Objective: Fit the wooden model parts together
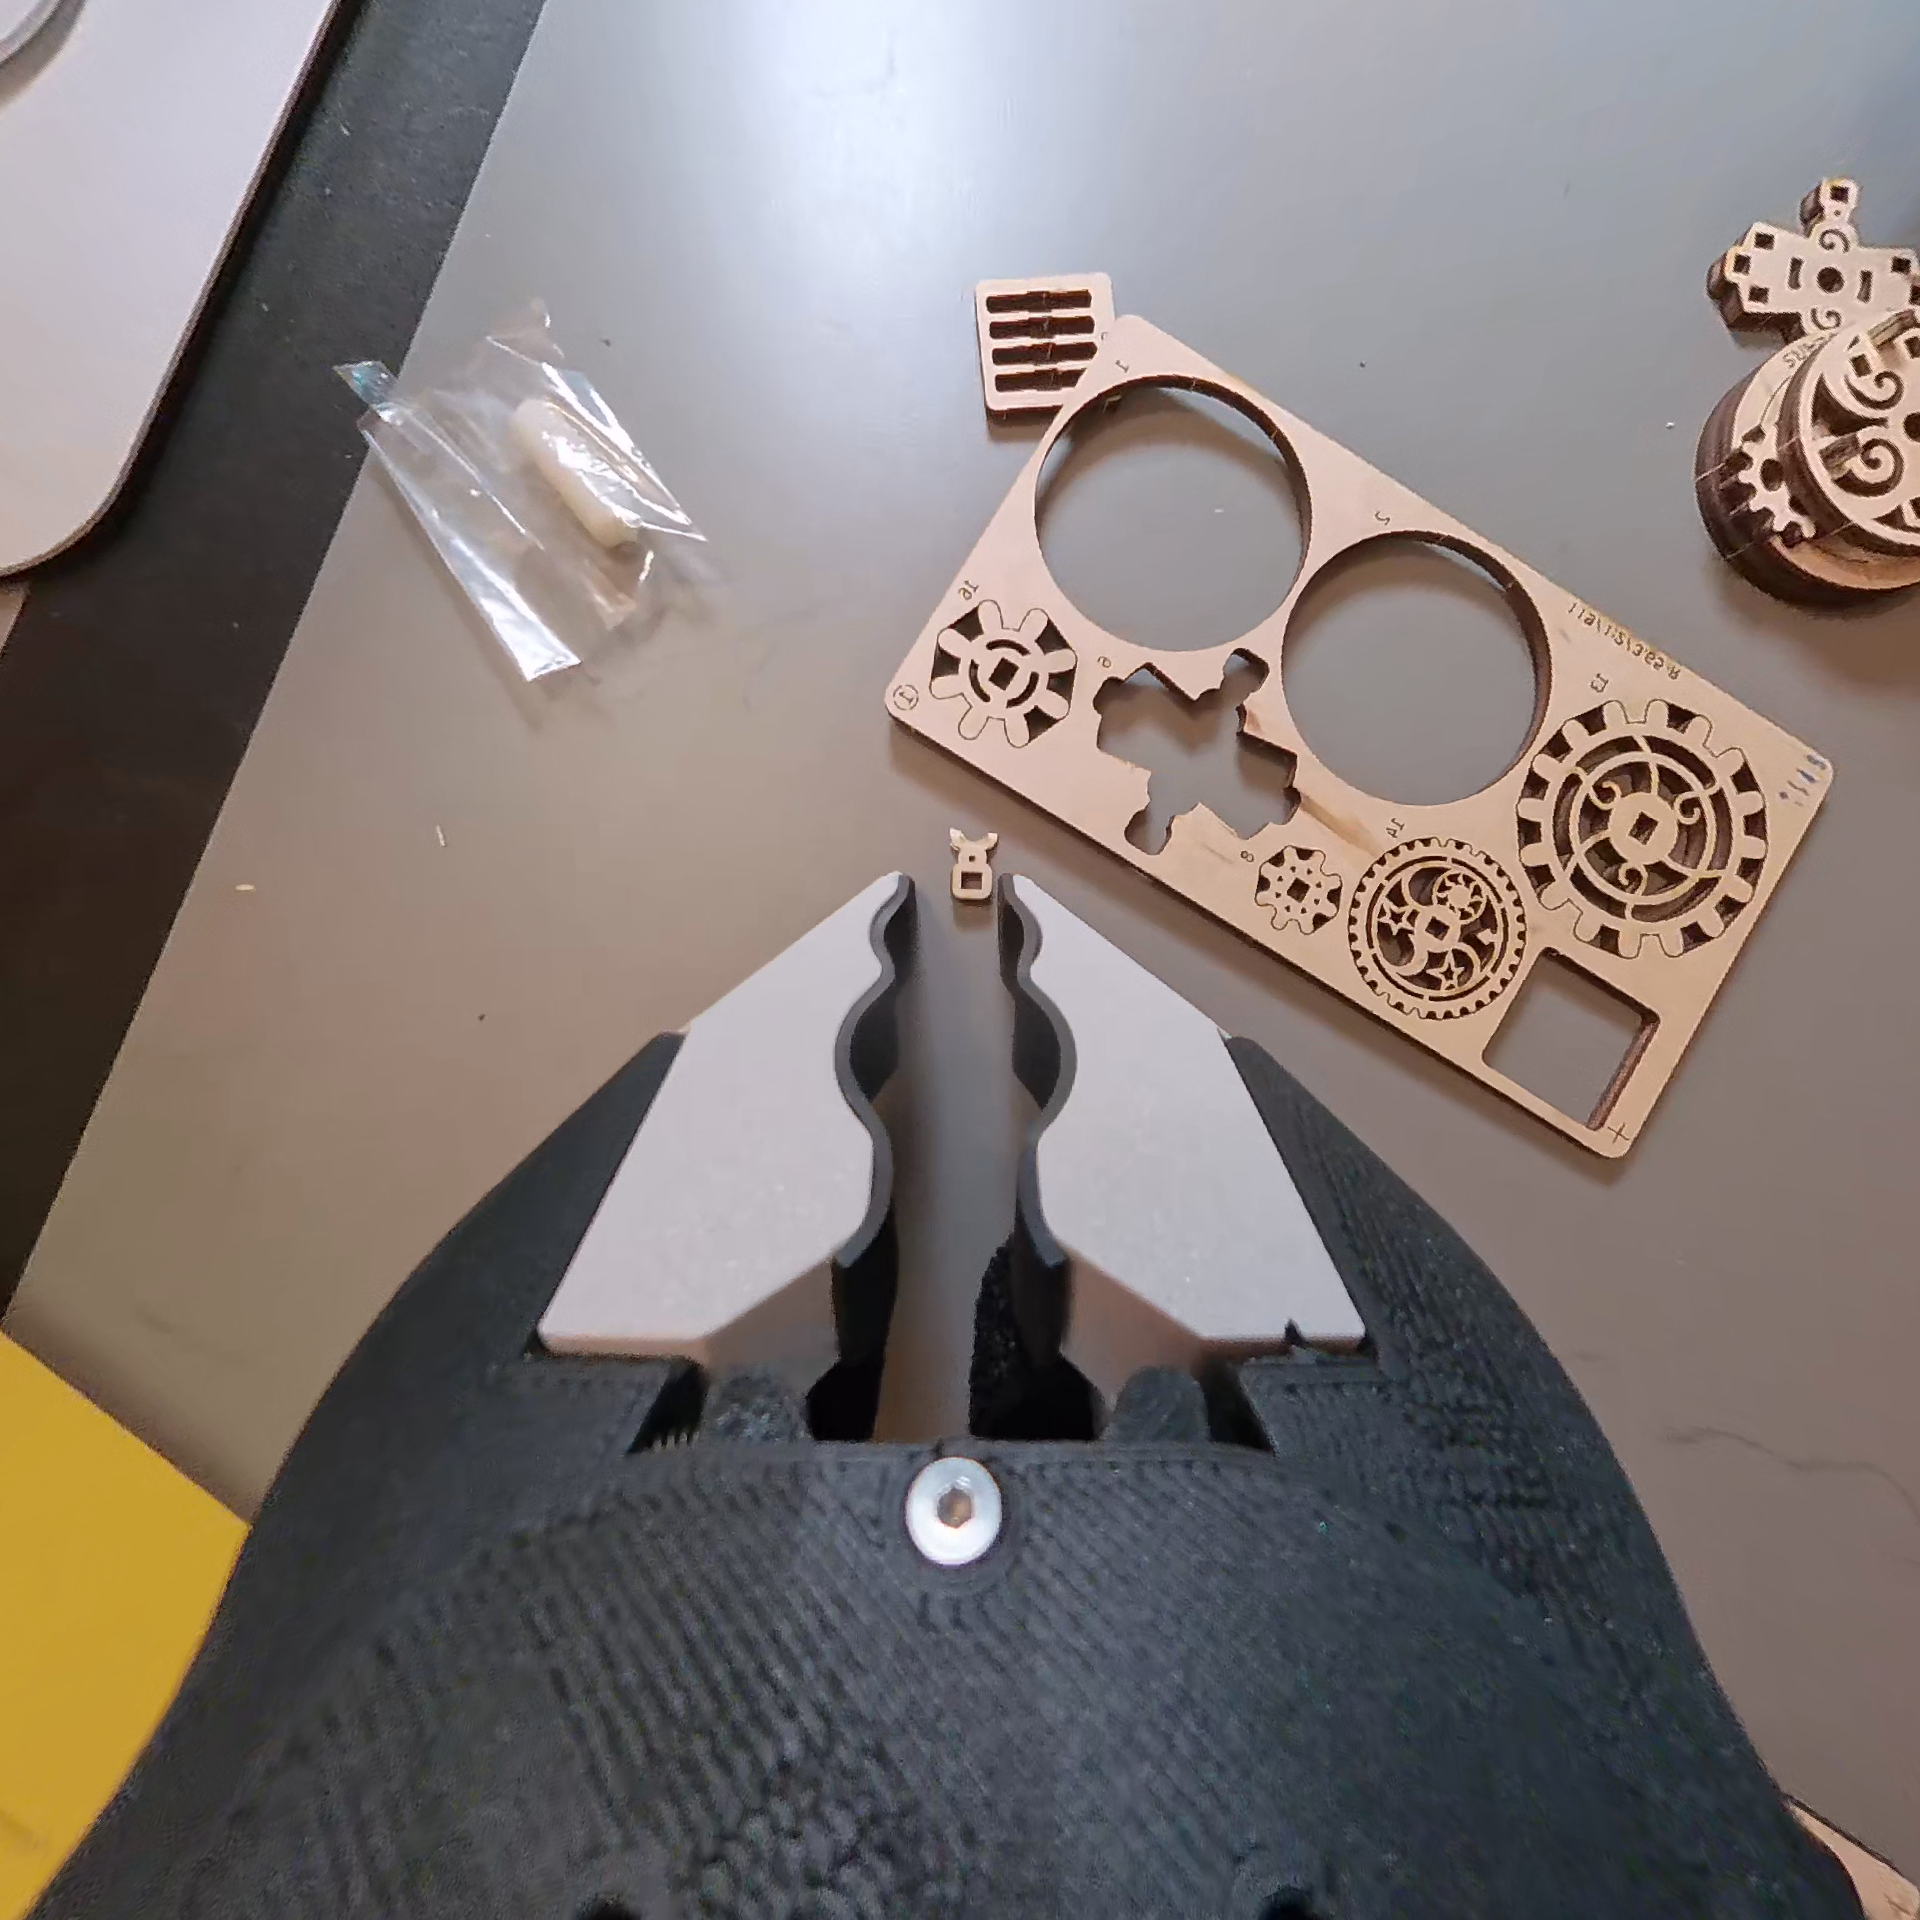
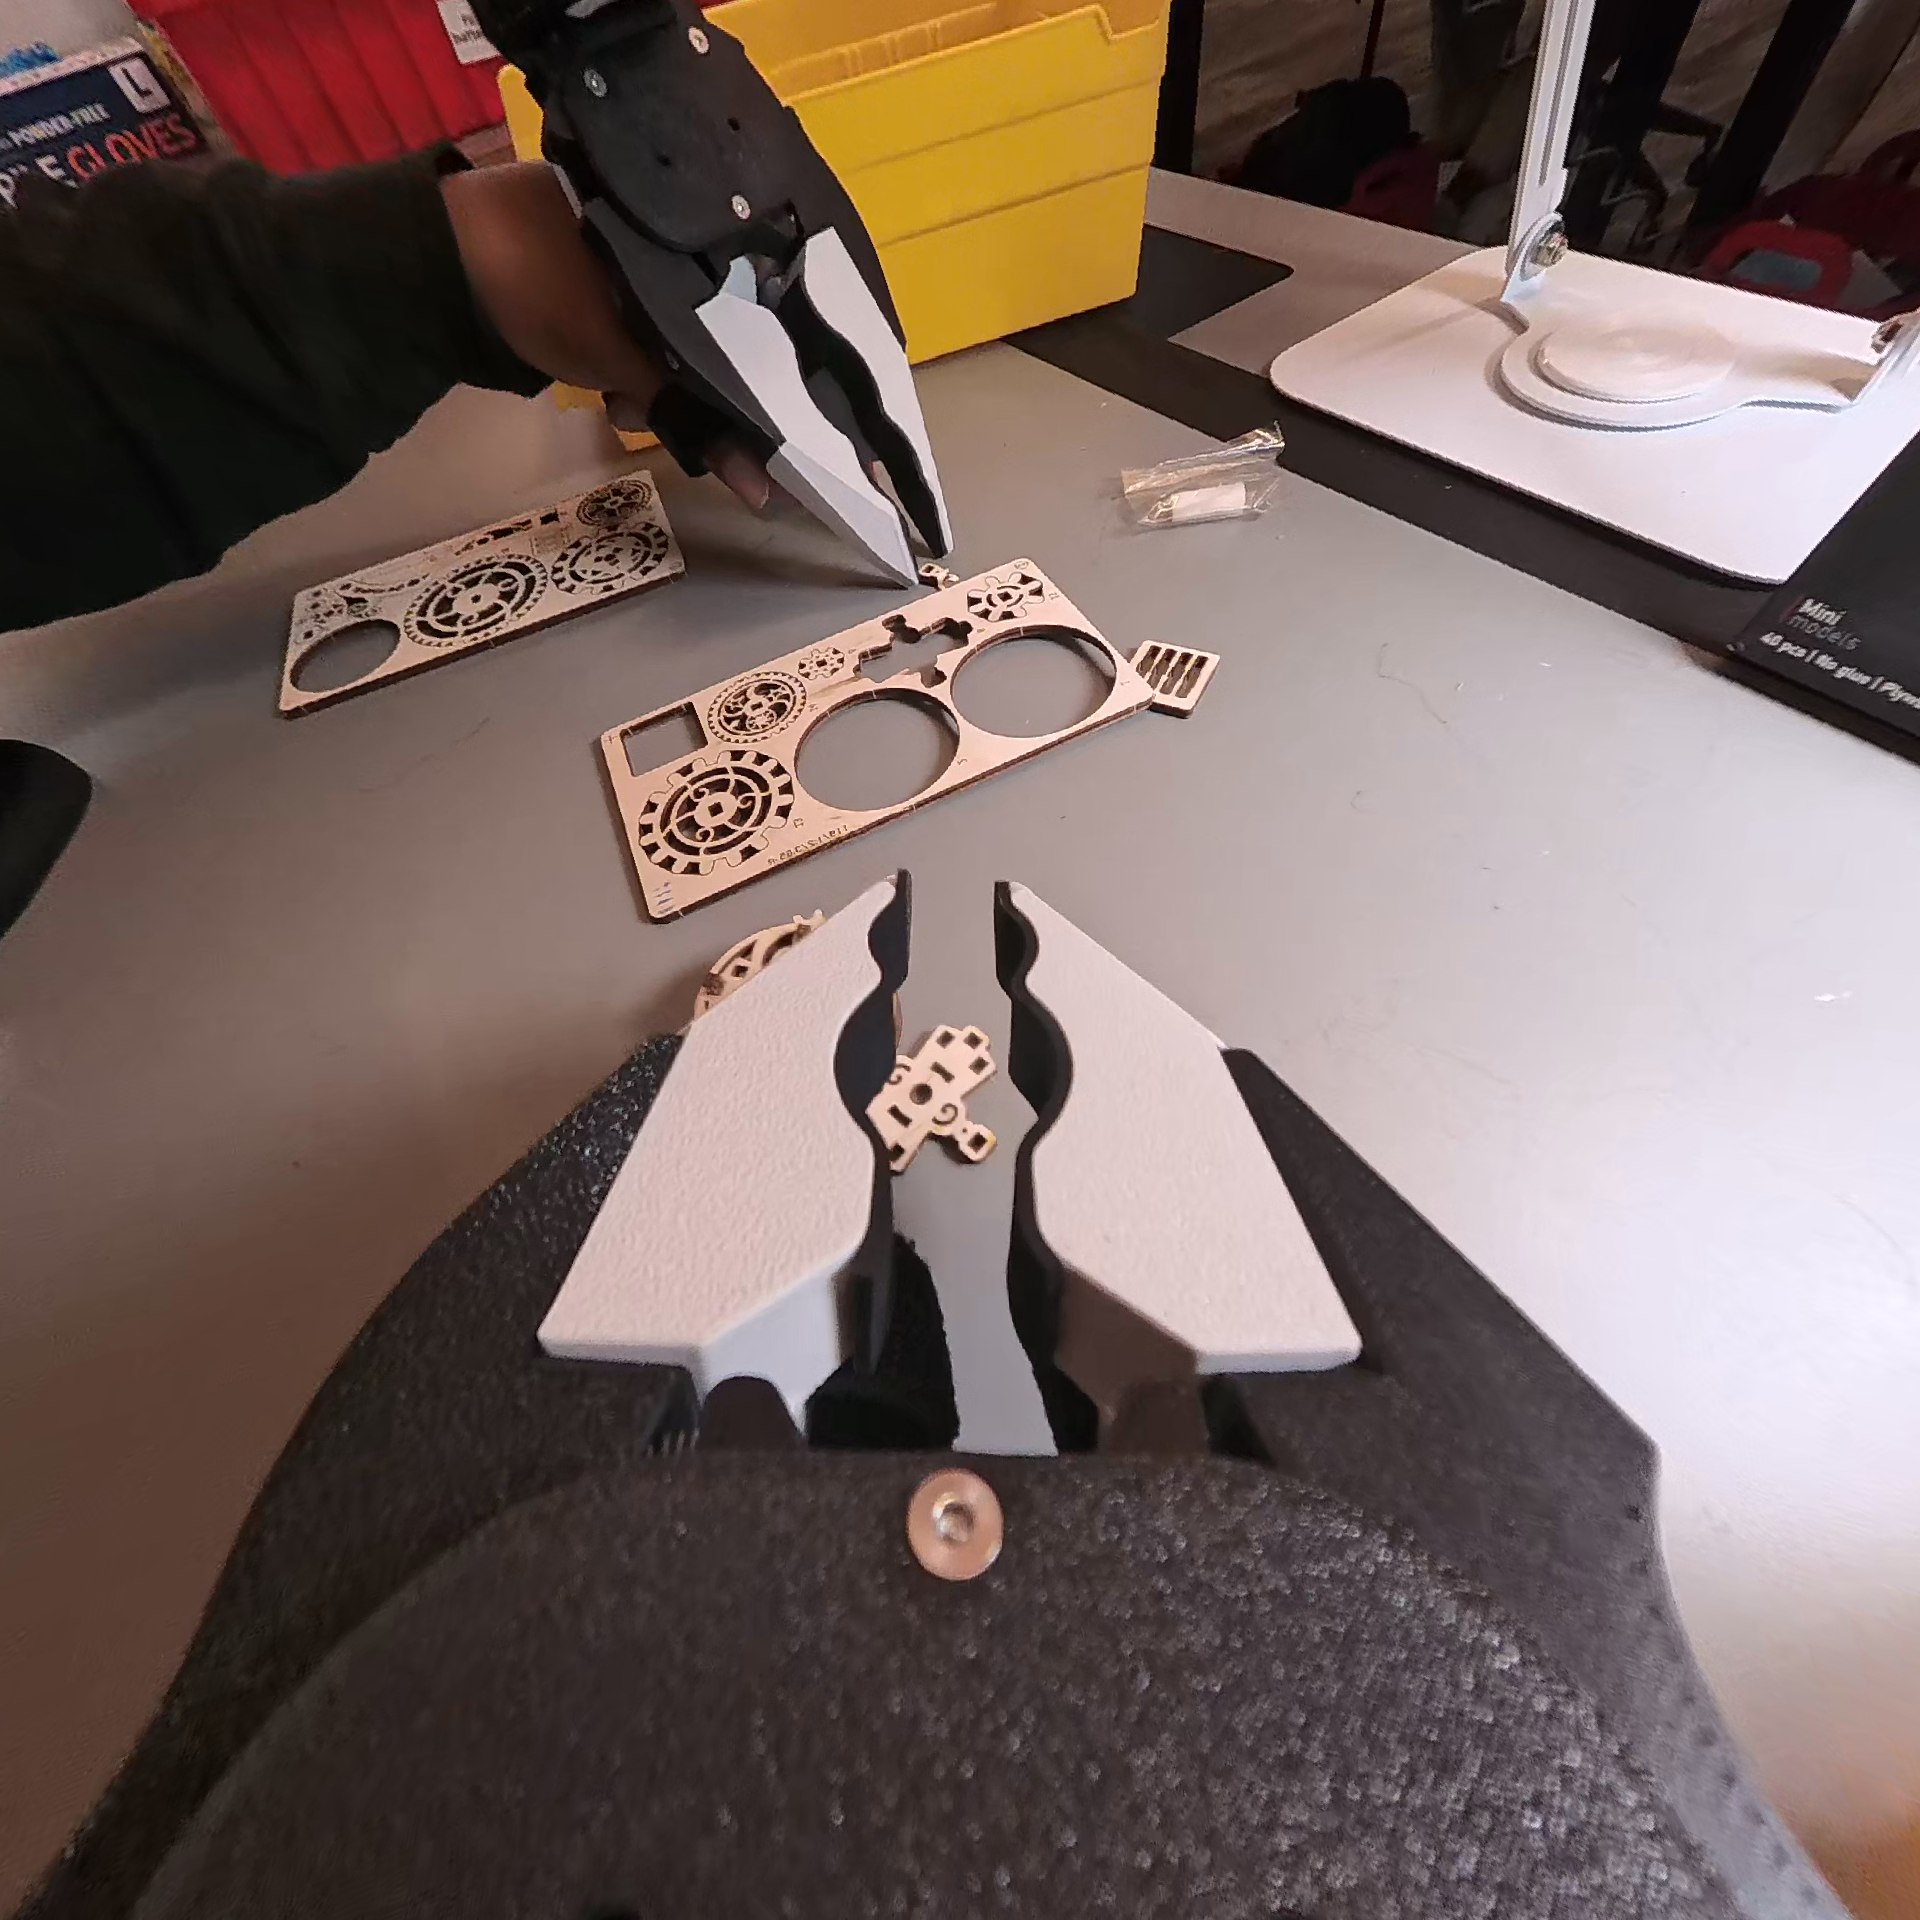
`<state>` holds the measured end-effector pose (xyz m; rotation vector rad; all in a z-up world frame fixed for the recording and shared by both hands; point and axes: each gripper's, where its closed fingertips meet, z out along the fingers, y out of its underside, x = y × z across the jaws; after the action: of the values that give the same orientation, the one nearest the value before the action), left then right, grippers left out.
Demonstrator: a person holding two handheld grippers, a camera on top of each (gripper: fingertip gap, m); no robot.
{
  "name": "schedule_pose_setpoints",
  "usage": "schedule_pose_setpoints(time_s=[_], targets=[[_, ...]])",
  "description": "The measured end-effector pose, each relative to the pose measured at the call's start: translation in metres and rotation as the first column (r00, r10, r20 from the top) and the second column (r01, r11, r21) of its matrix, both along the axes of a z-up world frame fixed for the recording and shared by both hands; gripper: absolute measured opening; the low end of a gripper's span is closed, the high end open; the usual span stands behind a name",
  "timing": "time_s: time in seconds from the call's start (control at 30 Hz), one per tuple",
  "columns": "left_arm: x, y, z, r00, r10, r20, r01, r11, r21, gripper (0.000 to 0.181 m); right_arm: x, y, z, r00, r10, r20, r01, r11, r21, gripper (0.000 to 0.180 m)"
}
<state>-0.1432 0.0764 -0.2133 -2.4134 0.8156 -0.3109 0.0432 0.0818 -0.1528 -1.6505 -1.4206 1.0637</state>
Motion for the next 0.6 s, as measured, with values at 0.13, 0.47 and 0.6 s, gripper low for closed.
schedule_pose_setpoints(time_s=[0.13, 0.47, 0.6], targets=[[0.002, 0.002, 0.000, 1.000, 0.006, 0.023, -0.005, 1.000, -0.021, 0.008, 0.002, 0.003, 0.002, 1.000, -0.010, -0.004, 0.010, 1.000, 0.001, 0.014], [0.096, -0.037, 0.093, 0.975, -0.221, 0.036, 0.183, 0.877, 0.445, 0.005, -0.007, -0.023, 0.022, 0.990, 0.087, -0.107, -0.088, 0.996, -0.004, 0.015], [0.142, -0.069, 0.121, 0.966, -0.244, -0.087, 0.244, 0.746, 0.619, 0.006, -0.017, -0.063, 0.044, 0.951, 0.200, -0.234, -0.230, 0.967, -0.108, 0.019]])
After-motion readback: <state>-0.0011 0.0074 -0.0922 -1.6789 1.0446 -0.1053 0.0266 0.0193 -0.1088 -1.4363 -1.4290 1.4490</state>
